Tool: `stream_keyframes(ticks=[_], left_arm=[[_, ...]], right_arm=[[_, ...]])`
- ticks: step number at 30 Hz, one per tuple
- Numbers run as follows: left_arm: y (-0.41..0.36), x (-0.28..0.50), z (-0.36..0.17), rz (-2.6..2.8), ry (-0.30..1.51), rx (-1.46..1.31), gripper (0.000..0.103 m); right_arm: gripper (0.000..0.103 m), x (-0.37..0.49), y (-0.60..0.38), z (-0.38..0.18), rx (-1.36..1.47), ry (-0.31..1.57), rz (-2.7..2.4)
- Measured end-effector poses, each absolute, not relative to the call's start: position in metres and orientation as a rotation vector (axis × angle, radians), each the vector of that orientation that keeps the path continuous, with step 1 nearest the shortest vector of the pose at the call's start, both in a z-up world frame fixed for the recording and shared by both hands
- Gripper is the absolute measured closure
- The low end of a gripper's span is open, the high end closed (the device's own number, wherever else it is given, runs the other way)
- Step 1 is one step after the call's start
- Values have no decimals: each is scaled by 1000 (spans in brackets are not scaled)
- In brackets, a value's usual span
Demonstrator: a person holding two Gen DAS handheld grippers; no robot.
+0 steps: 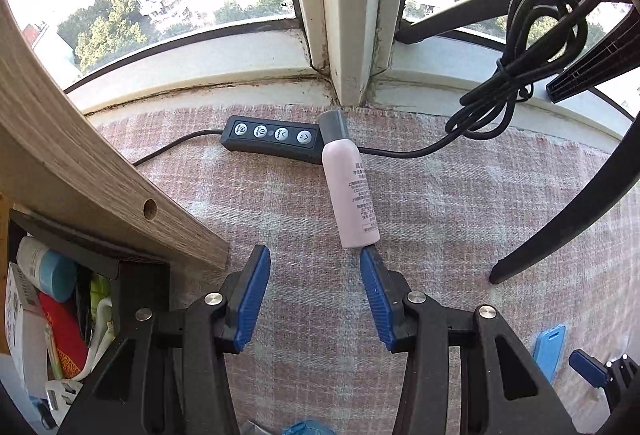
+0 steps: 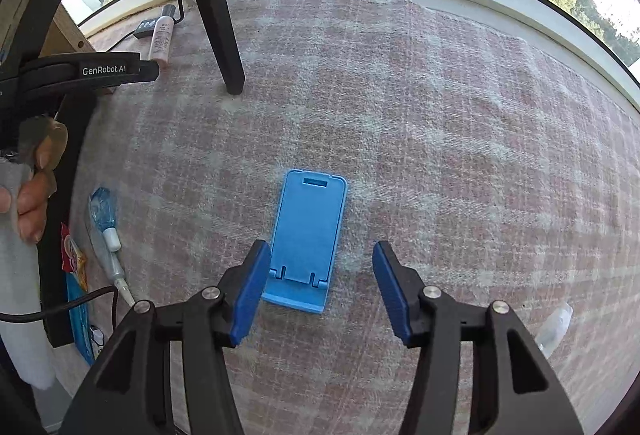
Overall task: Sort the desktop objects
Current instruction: 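Grasp the blue phone stand with the right tool while the left tool grasps the pink bottle, then carry the phone stand and pink bottle into the black tray and release both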
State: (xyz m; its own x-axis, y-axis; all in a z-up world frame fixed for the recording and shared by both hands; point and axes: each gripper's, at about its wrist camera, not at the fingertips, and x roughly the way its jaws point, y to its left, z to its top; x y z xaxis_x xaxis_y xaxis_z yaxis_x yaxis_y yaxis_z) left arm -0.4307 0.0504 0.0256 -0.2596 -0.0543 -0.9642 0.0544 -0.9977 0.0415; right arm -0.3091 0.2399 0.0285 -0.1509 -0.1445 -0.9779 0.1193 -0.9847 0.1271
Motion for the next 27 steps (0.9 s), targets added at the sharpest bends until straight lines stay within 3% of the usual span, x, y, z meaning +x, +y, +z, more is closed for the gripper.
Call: stream_keyframes(ticks=[3, 20, 22, 25, 27], left_arm=[[48, -423, 34, -2471, 41, 1840, 57], [53, -454, 15, -2395, 105, 1892, 56], [53, -455, 15, -2403, 114, 1875, 60], [53, -456, 18, -2410, 112, 1877, 82], [55, -452, 19, -2415, 96, 1880, 84]], right_arm=[[50, -311, 243, 27, 1935, -79, -2263], [50, -308, 215, 16, 1985, 121, -2298], [50, -307, 212, 15, 1980, 145, -2302], [50, -306, 213, 15, 1979, 148, -2292], [52, -304, 213, 15, 1972, 167, -2281]])
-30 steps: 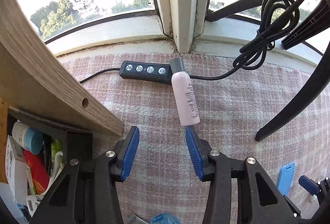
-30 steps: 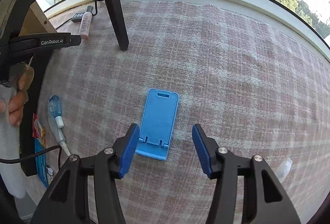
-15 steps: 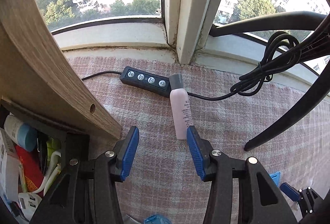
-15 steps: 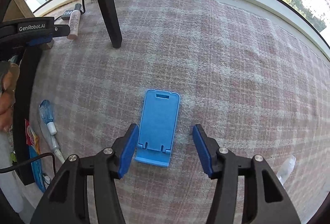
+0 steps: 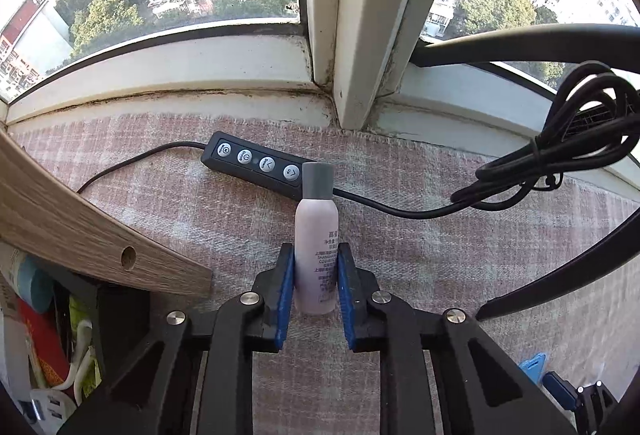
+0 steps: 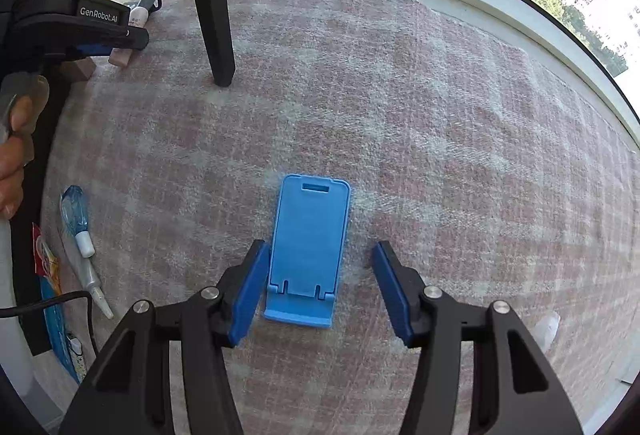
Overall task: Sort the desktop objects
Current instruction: 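Carry the phone stand and pink bottle into the black tray and release both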
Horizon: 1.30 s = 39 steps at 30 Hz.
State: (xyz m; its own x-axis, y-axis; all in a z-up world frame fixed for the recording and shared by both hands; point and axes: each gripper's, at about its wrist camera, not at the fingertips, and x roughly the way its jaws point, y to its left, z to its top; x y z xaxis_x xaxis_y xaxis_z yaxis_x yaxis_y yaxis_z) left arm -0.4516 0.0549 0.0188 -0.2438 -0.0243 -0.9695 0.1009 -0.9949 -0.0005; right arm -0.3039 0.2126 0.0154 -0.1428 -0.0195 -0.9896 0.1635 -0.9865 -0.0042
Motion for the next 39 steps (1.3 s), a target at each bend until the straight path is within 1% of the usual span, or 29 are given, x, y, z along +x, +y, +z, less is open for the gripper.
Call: stream_keyframes(ticks=[1, 2, 3, 9, 14, 20, 22, 24, 26, 28, 29, 32, 34, 39], left_arm=[[56, -448, 19, -2422, 85, 1880, 84], [56, -442, 19, -2427, 78, 1878, 84], [57, -435, 19, -2431, 75, 1879, 84], [53, -403, 25, -2454, 97, 1907, 84], [42, -379, 41, -2471, 144, 1904, 84], [29, -345, 73, -2494, 172, 1869, 84], [24, -331, 87, -2506, 190, 1855, 84], [20, -315, 102, -2522, 197, 1833, 84], [15, -301, 118, -2539, 187, 1804, 84], [38, -317, 127, -2555, 178, 1767, 84], [34, -297, 132, -2564, 177, 1744, 84], [10, -270, 156, -2586, 178, 1672, 84], [-3, -249, 176, -2592, 176, 1624, 84], [-75, -196, 211, -2560, 189, 1540, 84]], right_arm=[[57, -303, 213, 16, 1970, 172, -2275], [65, -301, 215, 16, 1973, 176, -2268], [67, -300, 217, 17, 1979, 173, -2260], [68, -287, 230, 18, 1993, 101, -2235], [68, -272, 237, 30, 1982, 47, -2256], [68, -252, 236, 68, 1902, 15, -2303], [68, -253, 236, 84, 1870, 18, -2320], [68, -270, 227, 84, 1839, 25, -2338], [68, -255, 240, 108, 1809, 36, -2364], [68, -244, 240, 130, 1777, 53, -2388], [68, -238, 240, 139, 1760, 61, -2402], [68, -223, 229, 165, 1702, 98, -2437], [68, -215, 216, 172, 1662, 120, -2453], [68, -194, 190, 202, 1604, 154, -2439]])
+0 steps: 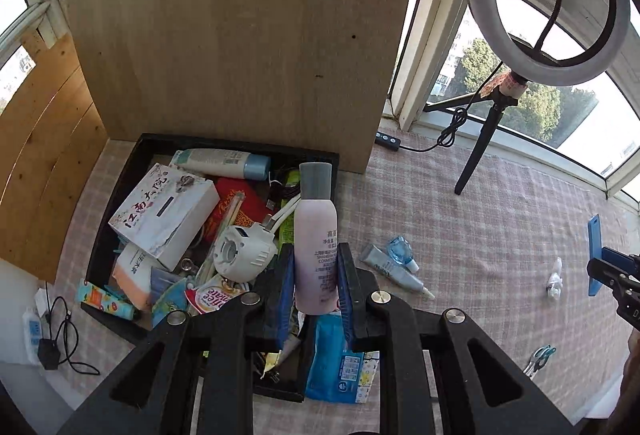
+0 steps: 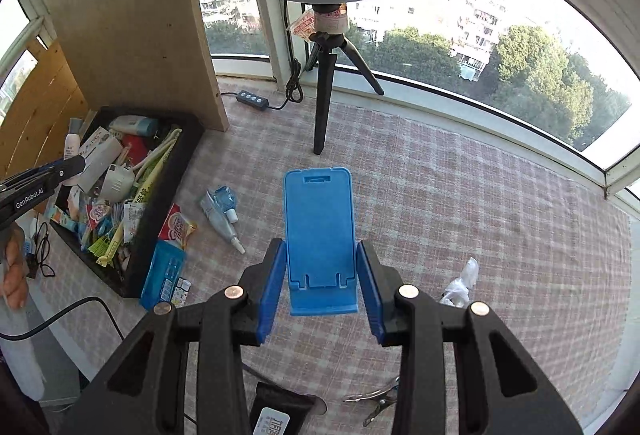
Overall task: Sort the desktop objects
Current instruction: 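Carry the phone stand and pink bottle into the black tray and release both, then move both tools back over the table toward the black wet-wipes pack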
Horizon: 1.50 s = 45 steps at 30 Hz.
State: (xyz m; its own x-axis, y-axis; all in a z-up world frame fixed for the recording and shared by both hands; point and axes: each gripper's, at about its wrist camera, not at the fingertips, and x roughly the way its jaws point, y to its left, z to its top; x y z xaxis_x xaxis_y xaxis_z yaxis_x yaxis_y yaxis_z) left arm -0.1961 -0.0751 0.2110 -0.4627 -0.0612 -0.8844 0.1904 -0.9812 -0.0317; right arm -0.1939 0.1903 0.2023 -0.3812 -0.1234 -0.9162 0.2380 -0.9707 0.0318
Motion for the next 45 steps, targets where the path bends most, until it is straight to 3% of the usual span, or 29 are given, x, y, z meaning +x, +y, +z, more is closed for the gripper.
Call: stream_keyframes(ticks=[11, 23, 29, 30, 32, 39, 45], left_arm=[[-226, -142, 206, -2429, 233, 1494, 84], [-344, -155, 172, -2379, 221, 1562, 84], [-360, -167, 148, -2391, 227, 1682, 83], [-361, -170, 145, -2389, 240, 1704, 79], [-363, -174, 143, -2400, 244, 1706, 61], [-356, -177, 154, -2454, 217, 1654, 61], [-328, -158, 170, -2541, 141, 1592, 61]], right_arm=[[68, -187, 57, 217, 1550, 185, -2332], [68, -210, -93, 205, 1562, 229, -2306], [67, -237, -115, 188, 1621, 254, -2325], [67, -242, -117, 187, 1620, 256, -2326], [60, -251, -120, 184, 1637, 258, -2317], [58, -256, -102, 190, 1630, 230, -2369], [58, -229, -30, 202, 1631, 164, -2474]])
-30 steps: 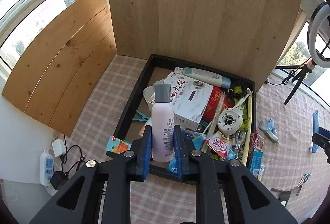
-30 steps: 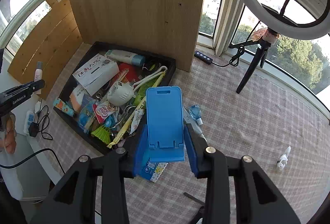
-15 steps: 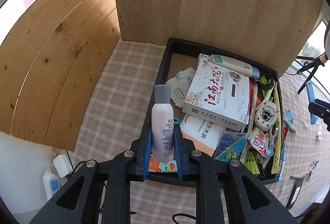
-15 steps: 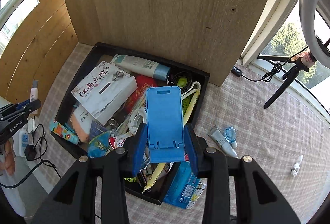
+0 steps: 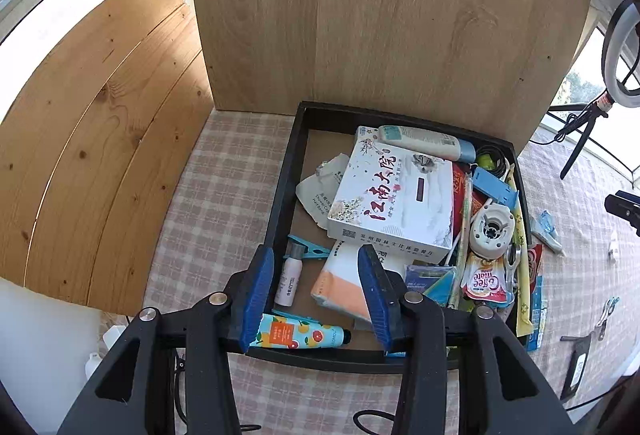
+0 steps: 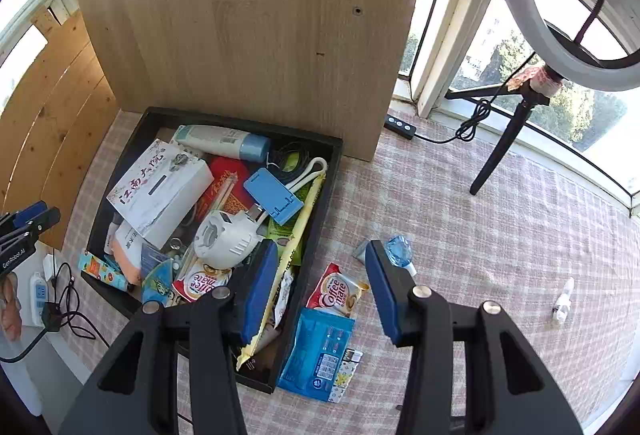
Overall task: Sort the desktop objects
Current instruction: 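Move both tools back over the table toward the black wet-wipes pack, then grasp the black wet-wipes pack with the left tool while the right tool also grips it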
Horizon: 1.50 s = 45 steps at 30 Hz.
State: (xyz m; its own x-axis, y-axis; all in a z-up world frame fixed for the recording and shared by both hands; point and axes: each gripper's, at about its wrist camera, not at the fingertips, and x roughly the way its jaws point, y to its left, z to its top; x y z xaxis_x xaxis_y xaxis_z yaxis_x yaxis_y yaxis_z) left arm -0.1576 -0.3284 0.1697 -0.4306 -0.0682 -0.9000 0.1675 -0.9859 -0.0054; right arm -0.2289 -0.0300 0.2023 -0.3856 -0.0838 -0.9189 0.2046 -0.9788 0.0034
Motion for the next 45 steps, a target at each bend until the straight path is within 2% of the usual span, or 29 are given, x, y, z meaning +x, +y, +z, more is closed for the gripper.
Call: stream_keyframes(ticks=[6, 13, 23, 26, 30, 32, 33, 35, 45], left_arm=[[-278, -135, 168, -2643, 67, 1617, 61], [-193, -108, 144, -2725, -21, 1712, 61], [-33, -59, 111, -2781, -14, 1922, 60], [21, -40, 95, -2798, -23, 2021, 59], [83, -18, 69, -2791, -71, 2121, 59], [103, -10, 59, -2789, -42, 2154, 60], [110, -8, 55, -2788, -30, 2160, 60], [122, -5, 46, -2773, -37, 2157, 62], [145, -5, 18, -2712, -4, 2221, 63]], right_arm=[[58, -171, 80, 199, 1691, 15, -2610], [58, -73, 210, 172, 1813, -264, -2757], [58, 25, 325, 126, 1920, -447, -2764], [58, 32, 335, 111, 1901, -440, -2691], [58, 34, 321, 86, 1854, -337, -2565], [61, 33, 313, 72, 1835, -326, -2510], [62, 31, 308, 66, 1821, -321, -2485], [73, 28, 299, 54, 1802, -300, -2445], [76, 7, 274, 22, 1780, -300, -2317]])
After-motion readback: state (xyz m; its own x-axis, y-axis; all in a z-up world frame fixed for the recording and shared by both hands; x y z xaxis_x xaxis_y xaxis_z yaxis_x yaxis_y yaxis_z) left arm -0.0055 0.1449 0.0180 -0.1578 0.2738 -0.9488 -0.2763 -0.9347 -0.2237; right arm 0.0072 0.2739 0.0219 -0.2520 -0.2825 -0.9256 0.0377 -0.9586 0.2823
